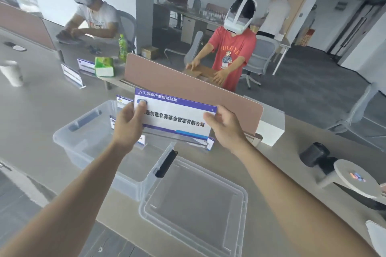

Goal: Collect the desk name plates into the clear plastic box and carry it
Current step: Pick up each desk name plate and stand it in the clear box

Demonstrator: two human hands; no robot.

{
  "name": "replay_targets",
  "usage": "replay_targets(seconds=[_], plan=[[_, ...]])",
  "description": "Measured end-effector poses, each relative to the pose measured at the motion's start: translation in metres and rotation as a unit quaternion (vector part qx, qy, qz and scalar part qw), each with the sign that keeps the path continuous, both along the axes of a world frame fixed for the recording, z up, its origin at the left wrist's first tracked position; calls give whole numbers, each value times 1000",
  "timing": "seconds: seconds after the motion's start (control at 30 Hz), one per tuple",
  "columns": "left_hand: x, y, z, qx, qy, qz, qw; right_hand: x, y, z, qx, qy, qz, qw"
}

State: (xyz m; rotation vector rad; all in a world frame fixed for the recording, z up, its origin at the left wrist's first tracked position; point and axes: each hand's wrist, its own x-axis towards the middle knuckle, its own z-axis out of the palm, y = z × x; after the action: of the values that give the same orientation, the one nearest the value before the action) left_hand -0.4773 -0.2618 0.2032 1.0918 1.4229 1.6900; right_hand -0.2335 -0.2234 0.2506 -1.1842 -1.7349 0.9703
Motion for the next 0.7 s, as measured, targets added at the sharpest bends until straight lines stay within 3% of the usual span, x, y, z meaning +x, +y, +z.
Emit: replay_targets(seconds=[0.13,0.23,0.33,0.47,0.7], plan=[[-22,-1,6,18,101,43,994,-26,31,25,133,-34,44,989],[-33,0,9,-1,162,56,985,-56,49,36,100,-159,164,968],[-40,-4,10,-37,194,73,978,-88,58,25,74,-266,271,922],[-50,-3,13,-68,229,126,963,-118,66,4,76,-261,334,902],[-106,15,-12,-89,241,136,957,-159,85,-13,145,-269,305,902]])
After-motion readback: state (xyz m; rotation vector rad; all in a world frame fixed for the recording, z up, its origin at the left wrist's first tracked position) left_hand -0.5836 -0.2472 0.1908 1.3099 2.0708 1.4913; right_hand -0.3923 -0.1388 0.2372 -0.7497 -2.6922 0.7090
